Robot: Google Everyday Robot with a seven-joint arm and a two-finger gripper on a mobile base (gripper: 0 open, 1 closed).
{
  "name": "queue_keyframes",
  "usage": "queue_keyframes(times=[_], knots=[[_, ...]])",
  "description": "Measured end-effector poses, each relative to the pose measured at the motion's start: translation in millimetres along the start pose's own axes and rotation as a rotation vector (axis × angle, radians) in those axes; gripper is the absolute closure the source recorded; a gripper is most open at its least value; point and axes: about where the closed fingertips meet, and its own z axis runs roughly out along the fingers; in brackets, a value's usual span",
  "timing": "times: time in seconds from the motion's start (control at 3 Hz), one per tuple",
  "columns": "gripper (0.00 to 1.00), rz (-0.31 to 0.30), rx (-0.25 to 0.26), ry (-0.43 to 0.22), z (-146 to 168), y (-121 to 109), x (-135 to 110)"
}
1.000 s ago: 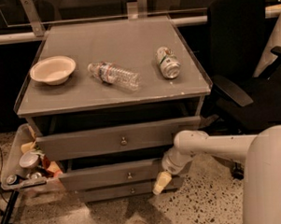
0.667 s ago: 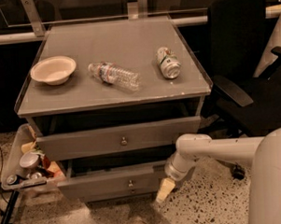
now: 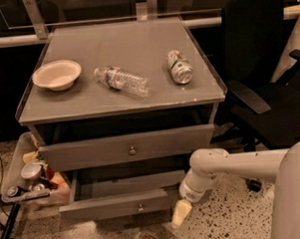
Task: Open middle drawer
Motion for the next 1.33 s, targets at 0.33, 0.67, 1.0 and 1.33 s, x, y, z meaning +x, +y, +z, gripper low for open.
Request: queue_keyframes(times=[0.33, 0.67, 1.0, 1.33], knots=[[0.0, -0.001, -0.033, 0.037, -2.4, 17.3, 13.8], [0.0, -0.018, -0.113, 0.064, -0.9, 39.0, 23.0], [0.0, -0.052, -0.22, 0.086, -12.3, 70.4, 32.2], [0.0, -0.04, -0.271, 0.097, -24.4, 90.6, 41.8]])
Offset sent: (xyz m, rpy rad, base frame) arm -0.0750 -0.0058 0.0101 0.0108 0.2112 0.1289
